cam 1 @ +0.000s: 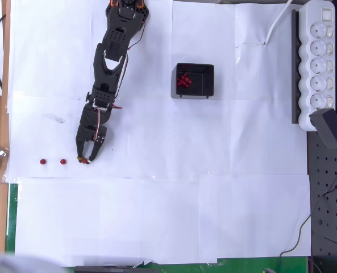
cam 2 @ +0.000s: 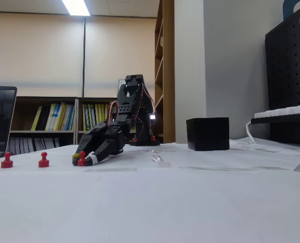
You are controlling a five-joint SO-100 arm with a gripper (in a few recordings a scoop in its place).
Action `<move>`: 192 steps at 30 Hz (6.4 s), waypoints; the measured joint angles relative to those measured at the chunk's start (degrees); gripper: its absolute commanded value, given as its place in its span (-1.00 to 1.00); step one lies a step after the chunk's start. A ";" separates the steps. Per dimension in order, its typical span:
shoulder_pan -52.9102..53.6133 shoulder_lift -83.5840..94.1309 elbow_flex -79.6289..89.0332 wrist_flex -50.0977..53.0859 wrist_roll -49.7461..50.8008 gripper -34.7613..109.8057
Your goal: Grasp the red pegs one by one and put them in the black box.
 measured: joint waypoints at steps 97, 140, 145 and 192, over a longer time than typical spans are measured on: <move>4.57 -6.06 -14.59 -10.46 -2.99 -0.26; 9.58 9.93 6.42 -11.25 -3.60 -0.26; 10.28 11.78 9.84 -10.02 -3.60 -0.26; 8.26 10.46 13.89 -2.02 -5.10 -0.26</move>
